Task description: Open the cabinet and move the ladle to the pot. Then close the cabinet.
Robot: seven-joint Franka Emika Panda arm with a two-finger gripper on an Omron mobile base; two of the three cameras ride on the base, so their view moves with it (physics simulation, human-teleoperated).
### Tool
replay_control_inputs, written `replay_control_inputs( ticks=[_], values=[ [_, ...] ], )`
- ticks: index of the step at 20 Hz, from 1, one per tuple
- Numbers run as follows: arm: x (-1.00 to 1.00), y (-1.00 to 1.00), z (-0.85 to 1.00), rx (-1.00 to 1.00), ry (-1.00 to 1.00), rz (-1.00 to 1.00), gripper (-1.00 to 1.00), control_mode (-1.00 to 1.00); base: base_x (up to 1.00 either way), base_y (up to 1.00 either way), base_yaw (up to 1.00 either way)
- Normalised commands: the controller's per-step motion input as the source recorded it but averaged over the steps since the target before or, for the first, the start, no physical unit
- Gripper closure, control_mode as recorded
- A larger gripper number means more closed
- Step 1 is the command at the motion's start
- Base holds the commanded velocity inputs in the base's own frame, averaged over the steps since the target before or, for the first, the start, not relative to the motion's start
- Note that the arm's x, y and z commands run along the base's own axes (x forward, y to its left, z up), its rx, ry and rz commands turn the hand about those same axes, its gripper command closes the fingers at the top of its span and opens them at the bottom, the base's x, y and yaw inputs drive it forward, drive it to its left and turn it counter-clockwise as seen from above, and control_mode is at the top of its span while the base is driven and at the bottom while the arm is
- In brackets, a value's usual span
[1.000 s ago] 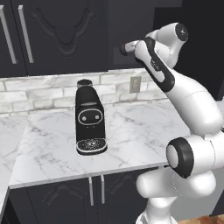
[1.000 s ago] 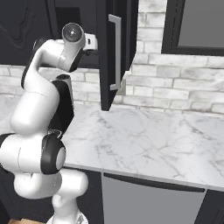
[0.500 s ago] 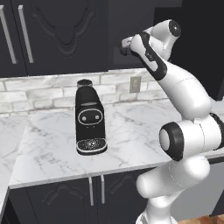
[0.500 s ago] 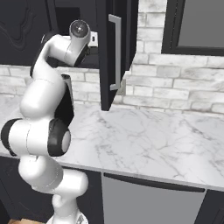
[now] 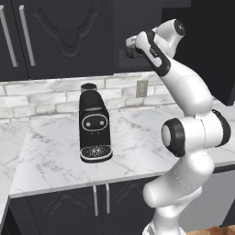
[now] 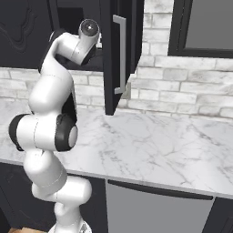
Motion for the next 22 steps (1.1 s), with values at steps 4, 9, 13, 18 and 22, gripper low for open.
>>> replay_control_inputs(
  ticks=[4,9,13,18,22],
  values=[
    [0.23,0.0,-0.13,0.09,0.03,0.0,-1.0,-1.0,0.0,0.0,0.0],
    [0.19,0.0,-0.22,0.07,0.03,0.0,-1.0,-1.0,0.0,0.0,0.0],
    [0.17,0.0,-0.11,0.08,0.0,0.0,-1.0,-1.0,0.0,0.0,0.0],
    [0.2,0.0,-0.08,0.08,0.01,0.0,-1.0,-1.0,0.0,0.0,0.0],
    [0.24,0.0,-0.09,0.07,0.04,0.0,-1.0,-1.0,0.0,0.0,0.0]
  ],
)
